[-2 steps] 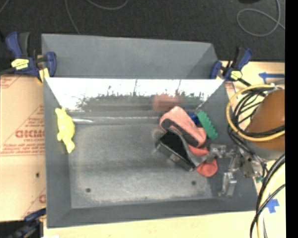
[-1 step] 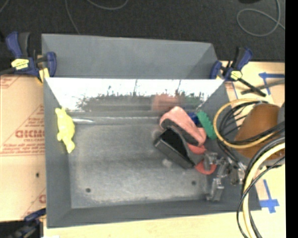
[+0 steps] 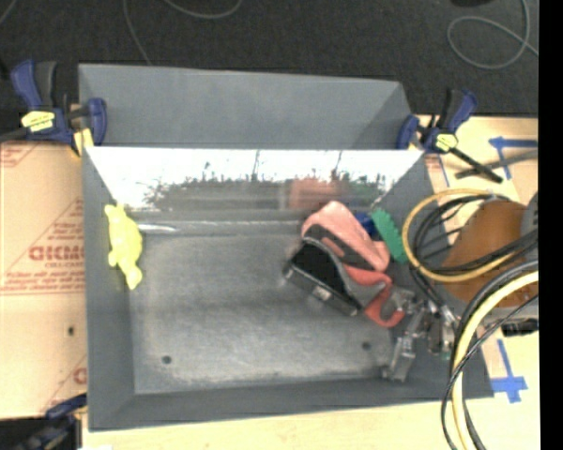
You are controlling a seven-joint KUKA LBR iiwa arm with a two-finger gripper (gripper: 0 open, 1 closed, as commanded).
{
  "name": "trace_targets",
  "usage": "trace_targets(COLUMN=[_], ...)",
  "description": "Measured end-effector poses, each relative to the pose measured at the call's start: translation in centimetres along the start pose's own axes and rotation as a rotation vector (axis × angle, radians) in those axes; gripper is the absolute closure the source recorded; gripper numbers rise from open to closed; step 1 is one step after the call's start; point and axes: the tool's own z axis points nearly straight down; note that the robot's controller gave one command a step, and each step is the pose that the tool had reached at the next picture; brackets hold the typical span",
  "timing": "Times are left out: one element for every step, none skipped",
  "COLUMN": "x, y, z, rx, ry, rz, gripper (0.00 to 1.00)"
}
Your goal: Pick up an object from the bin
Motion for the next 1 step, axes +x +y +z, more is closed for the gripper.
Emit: trace_targets(x=[-0.16], y=[1.88], z=[0.07], rx=[0.006], ry=[0.000], rz=[-0.028], gripper=[0.00])
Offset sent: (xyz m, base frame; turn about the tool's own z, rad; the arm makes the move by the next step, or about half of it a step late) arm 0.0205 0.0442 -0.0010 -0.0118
